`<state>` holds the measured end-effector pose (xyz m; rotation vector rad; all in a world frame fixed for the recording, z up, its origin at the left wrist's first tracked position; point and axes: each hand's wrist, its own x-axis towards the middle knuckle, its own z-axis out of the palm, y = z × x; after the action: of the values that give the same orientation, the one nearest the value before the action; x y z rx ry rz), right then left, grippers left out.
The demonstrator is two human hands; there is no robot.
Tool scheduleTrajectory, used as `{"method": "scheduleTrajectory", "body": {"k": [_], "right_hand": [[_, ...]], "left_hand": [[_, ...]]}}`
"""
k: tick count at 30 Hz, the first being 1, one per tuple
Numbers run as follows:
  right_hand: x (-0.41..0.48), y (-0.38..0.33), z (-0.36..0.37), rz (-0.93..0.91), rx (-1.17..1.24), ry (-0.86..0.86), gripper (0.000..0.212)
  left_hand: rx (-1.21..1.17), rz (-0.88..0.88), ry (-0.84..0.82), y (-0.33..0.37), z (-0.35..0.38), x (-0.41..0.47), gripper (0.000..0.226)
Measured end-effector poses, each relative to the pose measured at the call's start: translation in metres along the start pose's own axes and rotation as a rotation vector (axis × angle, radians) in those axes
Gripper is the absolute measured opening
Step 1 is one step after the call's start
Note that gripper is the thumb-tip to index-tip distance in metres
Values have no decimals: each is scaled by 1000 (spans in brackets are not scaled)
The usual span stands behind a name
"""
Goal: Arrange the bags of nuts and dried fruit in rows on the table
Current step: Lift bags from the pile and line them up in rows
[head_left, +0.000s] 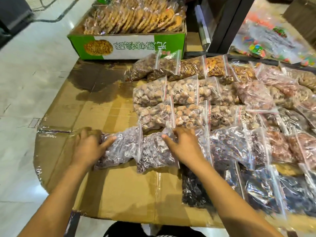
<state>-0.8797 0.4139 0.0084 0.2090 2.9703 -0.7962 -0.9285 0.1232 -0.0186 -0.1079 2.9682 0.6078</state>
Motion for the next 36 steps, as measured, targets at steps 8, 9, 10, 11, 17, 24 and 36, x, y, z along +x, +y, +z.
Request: {"method": "scheduleTrajectory", "body": {"k": [8, 9, 10, 11, 17, 24, 36], "right_hand": [[-9, -4, 10, 158, 247, 158, 32], [-10, -5, 11, 192, 264, 175, 35], [-11, -7, 13, 218, 269, 192, 38], [-12, -8, 14, 235, 268, 214, 39], [-12, -10, 26, 240, 270, 346, 43], [-14, -13, 28, 247, 251, 379, 43], [-16, 69, -98, 326, 575, 631, 9]], "left_hand": [[229, 561, -316, 26, 14, 12, 128], [210, 561, -292, 25, 15, 15, 120], [136, 565, -266, 23, 15, 18, 110], [25, 573, -251, 20, 15, 21, 101], [-464, 538, -219, 17, 16, 2, 90], [-204, 717, -313, 33, 23, 7, 116], [-374, 910, -151, 186, 2, 27, 90]]}}
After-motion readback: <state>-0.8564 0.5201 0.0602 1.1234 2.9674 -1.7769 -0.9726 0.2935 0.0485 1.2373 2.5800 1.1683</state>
